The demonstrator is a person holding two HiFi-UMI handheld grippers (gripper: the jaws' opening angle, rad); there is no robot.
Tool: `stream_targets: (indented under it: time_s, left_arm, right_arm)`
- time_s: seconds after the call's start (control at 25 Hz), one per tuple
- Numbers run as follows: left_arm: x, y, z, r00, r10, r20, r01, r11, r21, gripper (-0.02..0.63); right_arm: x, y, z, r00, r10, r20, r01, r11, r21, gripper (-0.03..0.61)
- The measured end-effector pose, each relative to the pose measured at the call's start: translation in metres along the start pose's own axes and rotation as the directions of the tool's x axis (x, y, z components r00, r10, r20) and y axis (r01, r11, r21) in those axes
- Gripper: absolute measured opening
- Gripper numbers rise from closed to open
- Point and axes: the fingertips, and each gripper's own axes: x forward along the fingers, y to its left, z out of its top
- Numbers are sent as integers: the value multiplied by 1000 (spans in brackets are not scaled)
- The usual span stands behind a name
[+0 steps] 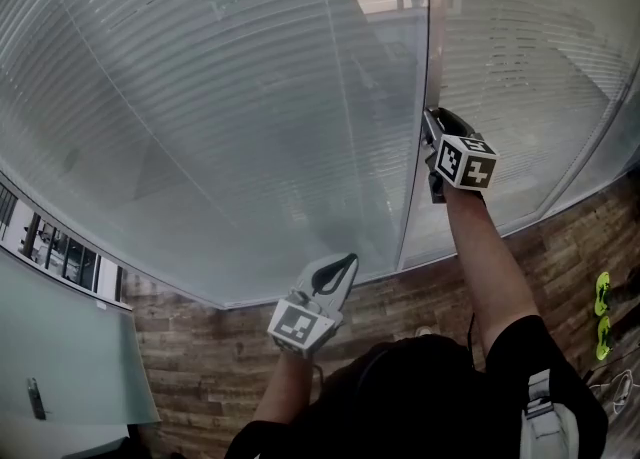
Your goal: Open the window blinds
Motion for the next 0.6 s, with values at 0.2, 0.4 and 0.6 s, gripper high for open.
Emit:
stream_targets:
  time_s: [0.2, 0.4, 0.6]
  left_arm:
    - [-2, 3, 0, 1000, 7, 16, -7, 1000, 17, 4]
    - [-3, 2, 1, 1000, 1, 8, -1, 999, 34, 3]
    - [-7, 6, -5, 1000, 14, 14, -14, 999, 41, 4]
  right_arm:
    - [1, 0, 0, 1000, 0, -1, 0, 1000, -14, 126]
    - [1, 1, 0, 1000, 17, 1, -16, 1000, -12, 129]
    - [-9, -2, -5, 999, 35, -7, -36, 994, -102, 196]
